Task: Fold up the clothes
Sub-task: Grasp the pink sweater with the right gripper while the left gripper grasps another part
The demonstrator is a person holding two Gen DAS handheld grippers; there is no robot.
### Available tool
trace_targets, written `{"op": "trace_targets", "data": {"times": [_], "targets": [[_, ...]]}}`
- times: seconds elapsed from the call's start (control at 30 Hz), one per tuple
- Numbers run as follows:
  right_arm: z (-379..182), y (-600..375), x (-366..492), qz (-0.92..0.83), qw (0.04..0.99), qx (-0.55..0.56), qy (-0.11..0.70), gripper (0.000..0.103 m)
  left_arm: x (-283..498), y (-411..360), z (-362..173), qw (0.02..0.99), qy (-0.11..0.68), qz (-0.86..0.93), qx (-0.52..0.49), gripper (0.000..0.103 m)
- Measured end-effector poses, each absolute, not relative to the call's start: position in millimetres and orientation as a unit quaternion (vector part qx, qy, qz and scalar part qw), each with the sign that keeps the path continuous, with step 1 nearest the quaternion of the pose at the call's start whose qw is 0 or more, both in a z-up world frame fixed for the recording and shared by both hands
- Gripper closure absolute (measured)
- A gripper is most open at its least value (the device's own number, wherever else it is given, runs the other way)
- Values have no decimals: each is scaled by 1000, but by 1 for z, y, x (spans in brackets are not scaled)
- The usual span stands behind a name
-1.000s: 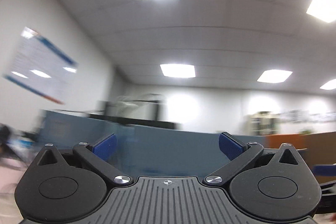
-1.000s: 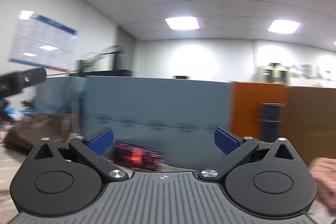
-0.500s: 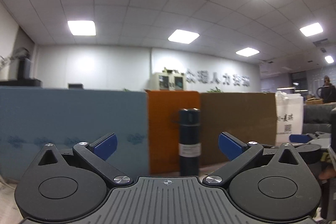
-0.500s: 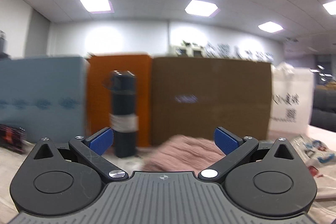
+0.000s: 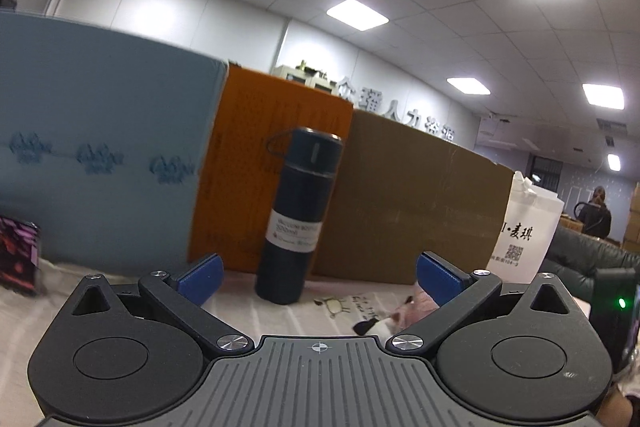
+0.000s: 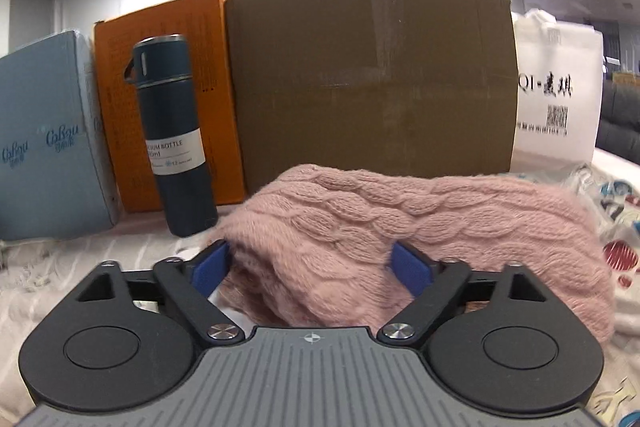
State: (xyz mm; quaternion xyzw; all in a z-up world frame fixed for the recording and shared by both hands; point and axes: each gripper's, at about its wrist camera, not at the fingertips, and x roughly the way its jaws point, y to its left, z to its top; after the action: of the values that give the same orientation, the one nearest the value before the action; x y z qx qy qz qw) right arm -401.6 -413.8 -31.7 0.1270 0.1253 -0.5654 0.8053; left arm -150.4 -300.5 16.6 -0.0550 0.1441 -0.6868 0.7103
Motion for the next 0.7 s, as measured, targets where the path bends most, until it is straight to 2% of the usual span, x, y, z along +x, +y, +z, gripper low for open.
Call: {"op": "trace_targets", "data": {"times": [0.03, 0.07, 0.13, 0.17, 0.4, 0.7], "targets": [[-32, -412, -401, -568, 804, 115, 131, 40, -153, -308, 15, 705, 153, -690, -60, 0], [-32, -411, -403, -570, 803, 112, 134, 63, -154, -315, 14, 697, 162, -696, -66, 0], [-28, -411, -411, -574, 799, 124, 126, 83, -155, -328, 10, 676, 188, -707, -85, 0], [-26, -411, -418, -575, 798, 139, 114, 88, -155, -335, 7, 660, 204, -716, -97, 0], [-10, -404, -465, -592, 784, 187, 12, 89, -156, -391, -24, 528, 334, -764, -164, 0], [1, -398, -494, -598, 770, 216, -49, 89, -171, -439, -47, 502, 389, -761, -134, 7]]}}
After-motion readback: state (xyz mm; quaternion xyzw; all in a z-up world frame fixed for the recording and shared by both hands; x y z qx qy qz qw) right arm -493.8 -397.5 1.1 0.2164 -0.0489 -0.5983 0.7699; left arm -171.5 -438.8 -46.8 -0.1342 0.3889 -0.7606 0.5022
